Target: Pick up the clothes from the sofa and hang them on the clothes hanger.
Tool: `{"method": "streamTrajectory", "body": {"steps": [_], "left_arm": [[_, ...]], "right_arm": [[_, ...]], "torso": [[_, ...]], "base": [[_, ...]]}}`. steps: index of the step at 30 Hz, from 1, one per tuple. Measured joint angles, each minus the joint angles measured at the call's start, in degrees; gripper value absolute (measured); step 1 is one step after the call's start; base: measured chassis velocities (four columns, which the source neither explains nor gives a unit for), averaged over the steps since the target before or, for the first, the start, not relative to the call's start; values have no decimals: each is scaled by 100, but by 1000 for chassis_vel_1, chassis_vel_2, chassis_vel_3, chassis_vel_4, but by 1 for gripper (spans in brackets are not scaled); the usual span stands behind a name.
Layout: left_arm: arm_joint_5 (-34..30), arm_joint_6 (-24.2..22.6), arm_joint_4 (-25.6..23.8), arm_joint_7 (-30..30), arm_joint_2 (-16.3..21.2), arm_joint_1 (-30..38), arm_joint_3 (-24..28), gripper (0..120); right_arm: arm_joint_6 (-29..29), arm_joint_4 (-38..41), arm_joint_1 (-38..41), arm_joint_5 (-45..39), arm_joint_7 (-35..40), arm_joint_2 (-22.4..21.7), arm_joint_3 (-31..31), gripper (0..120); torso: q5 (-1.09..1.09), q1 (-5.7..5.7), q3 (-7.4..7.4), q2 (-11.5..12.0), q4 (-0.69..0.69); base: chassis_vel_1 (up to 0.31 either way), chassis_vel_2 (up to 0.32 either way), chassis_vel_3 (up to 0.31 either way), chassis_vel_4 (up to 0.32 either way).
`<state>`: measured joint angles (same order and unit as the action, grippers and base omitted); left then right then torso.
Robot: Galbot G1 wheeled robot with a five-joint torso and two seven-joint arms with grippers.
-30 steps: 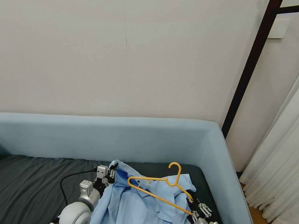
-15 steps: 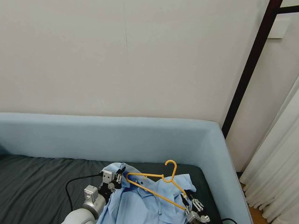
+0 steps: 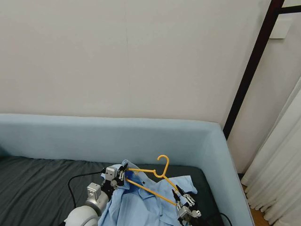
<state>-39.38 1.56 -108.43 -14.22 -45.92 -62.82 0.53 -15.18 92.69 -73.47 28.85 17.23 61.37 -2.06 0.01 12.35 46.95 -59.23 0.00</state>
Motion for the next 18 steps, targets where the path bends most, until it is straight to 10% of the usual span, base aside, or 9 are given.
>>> {"method": "streamTrajectory", "body": {"steps": [18], "left_arm": [[359, 84, -656, -45, 148, -182, -19, 0]], "right_arm": [[294, -652, 849, -209, 46, 133, 393, 22]], "torso": [[0, 0, 0, 0, 0]], "base": [[0, 0, 0, 0]]}}
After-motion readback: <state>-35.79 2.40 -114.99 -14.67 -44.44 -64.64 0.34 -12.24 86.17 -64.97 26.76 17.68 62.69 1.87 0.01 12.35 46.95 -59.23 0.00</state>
